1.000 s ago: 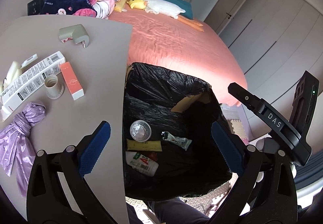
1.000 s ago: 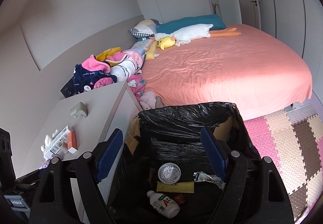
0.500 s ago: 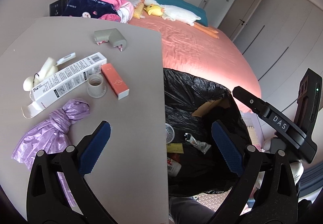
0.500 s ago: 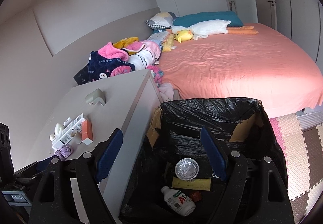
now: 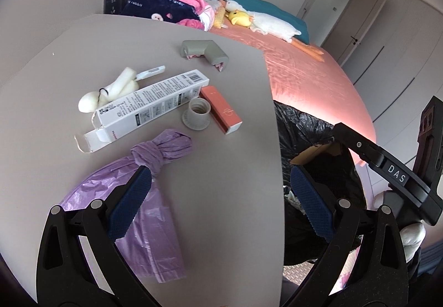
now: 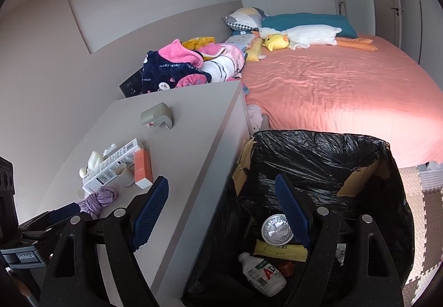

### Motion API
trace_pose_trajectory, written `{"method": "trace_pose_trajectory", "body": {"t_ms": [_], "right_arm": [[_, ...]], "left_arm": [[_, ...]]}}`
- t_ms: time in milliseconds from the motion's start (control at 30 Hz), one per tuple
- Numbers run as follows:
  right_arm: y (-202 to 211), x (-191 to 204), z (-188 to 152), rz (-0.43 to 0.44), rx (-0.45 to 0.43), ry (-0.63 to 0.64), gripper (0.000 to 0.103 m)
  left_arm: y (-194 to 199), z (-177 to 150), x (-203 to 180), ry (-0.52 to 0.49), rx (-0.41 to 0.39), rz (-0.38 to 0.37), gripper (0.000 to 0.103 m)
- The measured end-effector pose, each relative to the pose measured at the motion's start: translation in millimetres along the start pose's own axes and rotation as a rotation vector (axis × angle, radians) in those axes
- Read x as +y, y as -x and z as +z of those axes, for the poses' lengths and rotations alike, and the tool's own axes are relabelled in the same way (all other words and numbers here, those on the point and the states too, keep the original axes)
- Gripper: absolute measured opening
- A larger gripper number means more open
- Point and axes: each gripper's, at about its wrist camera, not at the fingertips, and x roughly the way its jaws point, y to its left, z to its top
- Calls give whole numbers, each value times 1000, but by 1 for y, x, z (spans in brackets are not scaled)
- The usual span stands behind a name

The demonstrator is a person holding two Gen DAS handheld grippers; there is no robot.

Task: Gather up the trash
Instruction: 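Move both tools back over the table toward the purple bag and pink box, then grasp the pink box with the right tool while the left tool grasps the purple plastic bag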

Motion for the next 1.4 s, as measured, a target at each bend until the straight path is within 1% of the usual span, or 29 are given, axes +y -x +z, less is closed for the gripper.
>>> {"method": "trace_pose_trajectory", "body": {"t_ms": [200, 300, 433, 500, 567, 700, 767, 833, 867, 933, 1000, 1167, 1233, 1267, 1300, 1400], "right_arm": [[-17, 24, 1, 25, 25, 48, 79], [-26, 34, 1, 34, 38, 71, 79], [-43, 50, 2, 42, 76, 112, 73], [-52, 57, 2, 55, 100, 128, 68], [-59, 64, 1, 55, 112, 147, 66], [-73, 76, 1, 62, 136, 183, 62], [-80, 81, 1, 61, 147, 200, 61], [-86, 86, 2, 66, 159, 213, 59], [-89, 88, 2, 69, 165, 221, 57], [-95, 93, 2, 74, 174, 234, 53], [-101, 98, 2, 79, 181, 249, 47], [-109, 107, 2, 67, 179, 282, 40], [-111, 108, 3, 58, 177, 295, 34], [-110, 108, 2, 54, 178, 298, 25], [-110, 108, 2, 53, 178, 297, 23], [-107, 105, 0, 64, 182, 284, 22]], "left_arm": [[-3, -4, 21, 33, 3, 38, 96], [-7, -6, 25, 24, 0, 71, 96], [-12, -9, 28, -2, -1, 101, 94], [-14, -10, 28, -18, 1, 115, 94], [-16, -11, 29, -25, 9, 125, 94], [-19, -10, 40, 22, 27, 112, 94], [-17, -10, 45, 41, 18, 109, 90], [-16, -9, 48, 46, 15, 110, 83], [-15, -9, 49, 48, 13, 113, 81], [-14, -9, 50, 50, 8, 124, 74], [-13, -9, 52, 52, 4, 124, 72], [-13, -10, 54, 62, -3, 111, 71], [-12, -10, 55, 66, -5, 109, 71], [-12, -10, 55, 69, -6, 107, 71], [-11, -10, 55, 71, -7, 108, 70], [-11, -9, 58, 85, -9, 108, 62]]}}
